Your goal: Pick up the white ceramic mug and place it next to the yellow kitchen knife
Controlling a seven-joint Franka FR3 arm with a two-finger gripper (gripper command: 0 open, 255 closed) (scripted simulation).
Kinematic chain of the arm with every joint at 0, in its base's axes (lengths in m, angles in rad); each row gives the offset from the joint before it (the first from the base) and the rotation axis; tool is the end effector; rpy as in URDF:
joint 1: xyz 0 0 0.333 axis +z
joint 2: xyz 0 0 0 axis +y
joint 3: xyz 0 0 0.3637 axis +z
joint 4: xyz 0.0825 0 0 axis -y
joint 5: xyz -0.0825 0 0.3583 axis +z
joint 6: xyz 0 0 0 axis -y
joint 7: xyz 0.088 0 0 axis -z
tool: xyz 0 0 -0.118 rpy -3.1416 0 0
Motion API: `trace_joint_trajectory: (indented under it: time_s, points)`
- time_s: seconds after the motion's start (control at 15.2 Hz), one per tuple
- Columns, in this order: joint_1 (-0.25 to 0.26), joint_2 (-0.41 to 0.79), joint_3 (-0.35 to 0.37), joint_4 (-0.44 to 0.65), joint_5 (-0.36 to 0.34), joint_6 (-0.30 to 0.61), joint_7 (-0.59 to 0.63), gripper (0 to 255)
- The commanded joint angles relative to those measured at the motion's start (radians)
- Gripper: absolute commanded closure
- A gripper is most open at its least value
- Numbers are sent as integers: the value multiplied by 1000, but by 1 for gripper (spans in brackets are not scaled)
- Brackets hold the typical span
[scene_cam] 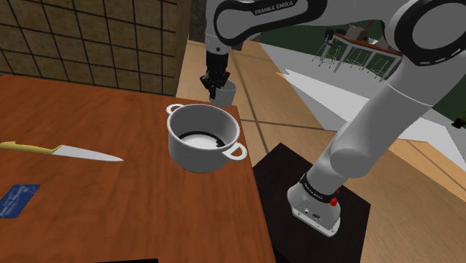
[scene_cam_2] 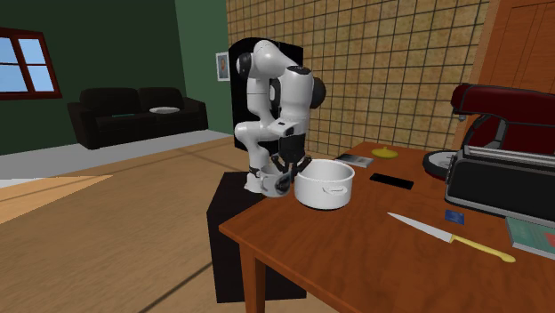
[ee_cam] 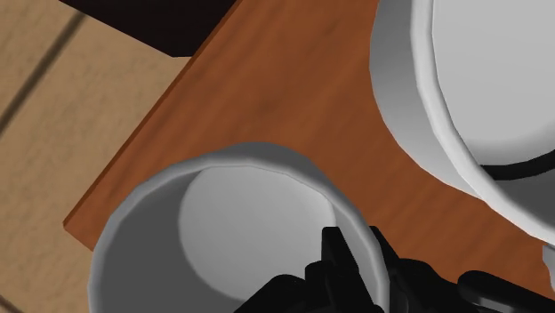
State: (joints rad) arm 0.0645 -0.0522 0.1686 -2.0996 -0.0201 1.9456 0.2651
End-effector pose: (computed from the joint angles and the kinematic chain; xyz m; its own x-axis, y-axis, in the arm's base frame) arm 0.4820 0.1141 0.4828 0.9954 -0.0267 -0.0919 -0.0219 -0.9984 0.0525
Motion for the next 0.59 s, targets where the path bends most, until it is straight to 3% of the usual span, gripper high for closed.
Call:
trace_joint_trajectory:
  time_s: [0.0,0.53]
  points:
    - [0,-7,0,23,1,-30,-1,255]
    - [-1,-30,-1,100,6,-130,-7,255]
